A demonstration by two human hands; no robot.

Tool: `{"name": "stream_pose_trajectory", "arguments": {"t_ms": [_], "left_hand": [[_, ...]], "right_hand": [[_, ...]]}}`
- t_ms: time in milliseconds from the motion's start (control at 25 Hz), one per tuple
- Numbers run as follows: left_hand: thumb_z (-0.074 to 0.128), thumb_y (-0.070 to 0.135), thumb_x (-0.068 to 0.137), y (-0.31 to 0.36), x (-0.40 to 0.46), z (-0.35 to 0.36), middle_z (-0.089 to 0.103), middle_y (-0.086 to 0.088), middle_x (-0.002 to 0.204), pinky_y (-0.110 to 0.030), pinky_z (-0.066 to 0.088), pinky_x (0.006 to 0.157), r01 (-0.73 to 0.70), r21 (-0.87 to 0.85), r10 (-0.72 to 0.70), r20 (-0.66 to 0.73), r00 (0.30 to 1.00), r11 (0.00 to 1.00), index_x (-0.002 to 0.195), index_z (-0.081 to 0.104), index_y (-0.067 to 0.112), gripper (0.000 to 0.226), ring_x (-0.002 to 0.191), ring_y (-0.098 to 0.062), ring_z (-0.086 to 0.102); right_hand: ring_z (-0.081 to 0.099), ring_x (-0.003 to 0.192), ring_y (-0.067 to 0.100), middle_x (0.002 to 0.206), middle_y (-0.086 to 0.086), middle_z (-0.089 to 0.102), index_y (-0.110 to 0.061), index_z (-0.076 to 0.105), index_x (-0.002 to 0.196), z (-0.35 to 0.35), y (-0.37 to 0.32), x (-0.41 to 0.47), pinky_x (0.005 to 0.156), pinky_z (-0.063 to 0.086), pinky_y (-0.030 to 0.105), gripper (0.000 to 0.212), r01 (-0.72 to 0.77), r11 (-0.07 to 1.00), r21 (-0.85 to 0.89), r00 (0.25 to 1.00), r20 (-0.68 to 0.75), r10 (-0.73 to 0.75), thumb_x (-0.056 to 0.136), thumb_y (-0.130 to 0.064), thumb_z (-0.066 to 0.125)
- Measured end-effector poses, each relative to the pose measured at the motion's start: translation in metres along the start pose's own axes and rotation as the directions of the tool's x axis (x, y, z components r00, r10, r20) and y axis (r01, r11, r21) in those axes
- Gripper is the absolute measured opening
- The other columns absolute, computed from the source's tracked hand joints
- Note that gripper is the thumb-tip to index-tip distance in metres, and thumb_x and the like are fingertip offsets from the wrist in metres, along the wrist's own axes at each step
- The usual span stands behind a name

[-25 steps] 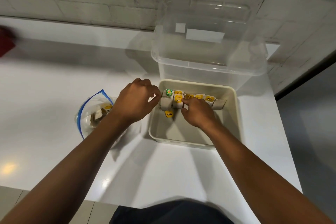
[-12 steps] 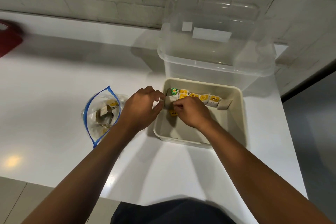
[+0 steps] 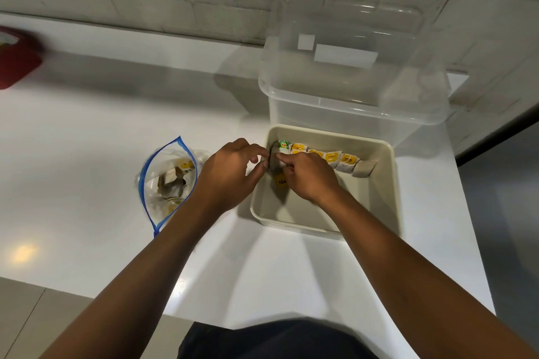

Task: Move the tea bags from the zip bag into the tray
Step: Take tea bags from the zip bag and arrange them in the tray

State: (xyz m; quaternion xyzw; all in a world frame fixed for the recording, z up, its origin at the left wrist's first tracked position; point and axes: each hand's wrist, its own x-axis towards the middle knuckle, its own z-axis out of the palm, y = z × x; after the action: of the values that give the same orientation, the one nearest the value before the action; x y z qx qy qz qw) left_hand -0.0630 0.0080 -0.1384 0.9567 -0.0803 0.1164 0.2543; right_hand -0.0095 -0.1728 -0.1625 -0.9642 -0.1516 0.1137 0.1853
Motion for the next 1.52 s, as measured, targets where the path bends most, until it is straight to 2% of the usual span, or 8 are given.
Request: {"name": "stream_pose_trajectory", "arguments": {"t_ms": [280,440,600,840,1080,1200,1360,1520], "left_hand": [[0.059,0.029,0.09,0.008,-0.04,-0.032,0.061,0.011,0.084,-0.032,0.051,0.06,0.051,0.046,-0.045,-0.116,0.992,0.998,0.098,0.071,0.028,0.015,0.068,-0.013,0.057],[0.067,0.022,0.089,-0.006,-0.091,-0.085,0.063,0.013,0.087,-0.029,0.047,0.06,0.315,0.049,-0.29,-0.278,0.916,0.948,0.093,0.071,0.03,0.009,0.065,-0.014,0.054],[0.069,0.023,0.086,-0.036,-0.115,-0.109,0.051,0.007,0.09,-0.029,0.04,0.058,0.441,0.105,-0.381,-0.351,0.855,0.891,0.096,0.069,0.031,0.013,0.08,-0.018,0.052],[0.065,0.039,0.087,-0.068,-0.111,-0.112,0.05,0.005,0.111,-0.032,0.051,0.061,0.345,0.175,-0.321,-0.149,0.935,0.922,0.121,0.053,0.037,0.036,0.082,-0.017,0.061],[0.056,0.005,0.08,-0.104,-0.111,-0.109,0.044,0.006,0.121,-0.033,0.043,0.049,0.322,0.165,-0.329,0.015,0.944,0.932,0.114,0.042,0.035,0.048,0.058,-0.021,0.051],[0.053,0.003,0.08,-0.113,-0.119,-0.108,0.032,0.009,0.143,-0.026,0.032,0.053,0.2,0.241,-0.228,0.096,0.969,0.95,0.113,0.054,0.038,0.049,0.093,-0.019,0.051],[0.047,0.013,0.087,-0.114,-0.118,-0.101,0.02,0.01,0.158,-0.028,0.034,0.065,0.108,0.289,-0.172,0.207,0.963,0.951,0.125,0.059,0.04,0.047,0.12,-0.023,0.038],[0.044,0.037,0.087,-0.116,-0.113,-0.094,0.046,0.008,0.145,-0.032,0.044,0.067,0.179,0.22,-0.2,0.074,0.977,0.959,0.093,0.075,0.028,0.033,0.114,-0.024,0.045]], "right_hand": [[0.063,0.102,0.031,0.107,0.005,0.073,-0.031,0.07,0.114,-0.027,-0.02,-0.032,0.076,0.055,0.038,0.031,0.013,0.999,0.03,0.991,-0.136,-0.009,0.092,-0.024,0.05],[0.065,0.08,0.006,0.089,-0.009,0.076,-0.027,0.077,0.1,-0.044,-0.082,-0.057,0.078,0.049,0.021,0.02,0.164,0.949,0.271,0.944,-0.321,-0.072,0.09,-0.02,0.06],[0.063,0.082,0.003,0.1,-0.009,0.075,-0.025,0.075,0.108,-0.022,-0.156,-0.058,0.083,0.047,0.019,0.022,0.304,0.882,0.361,0.953,-0.135,-0.273,0.094,-0.019,0.059],[0.061,0.087,0.025,0.092,0.004,0.062,-0.013,0.071,0.103,0.019,-0.212,-0.026,0.071,0.044,0.028,0.019,0.221,0.975,-0.018,0.965,0.152,-0.216,0.09,-0.009,0.057],[0.061,0.102,0.026,0.112,0.005,0.067,-0.019,0.071,0.115,0.037,-0.216,-0.021,0.075,0.045,0.029,0.031,0.126,0.982,-0.142,0.972,0.213,-0.094,0.093,-0.01,0.051],[0.062,0.099,0.026,0.112,0.004,0.067,-0.021,0.071,0.112,0.043,-0.21,-0.026,0.076,0.051,0.032,0.034,0.087,0.987,-0.138,0.961,0.273,-0.046,0.089,-0.007,0.05],[0.062,0.103,0.028,0.115,0.005,0.065,-0.02,0.064,0.115,0.059,-0.215,-0.037,0.076,0.047,0.031,0.026,-0.053,0.989,-0.137,0.991,0.117,0.069,0.092,-0.018,0.052],[0.063,0.101,0.03,0.112,0.005,0.067,-0.018,0.06,0.118,0.057,-0.229,-0.043,0.07,0.038,0.029,0.03,-0.077,0.985,-0.155,0.997,0.018,0.081,0.09,-0.027,0.056]]}}
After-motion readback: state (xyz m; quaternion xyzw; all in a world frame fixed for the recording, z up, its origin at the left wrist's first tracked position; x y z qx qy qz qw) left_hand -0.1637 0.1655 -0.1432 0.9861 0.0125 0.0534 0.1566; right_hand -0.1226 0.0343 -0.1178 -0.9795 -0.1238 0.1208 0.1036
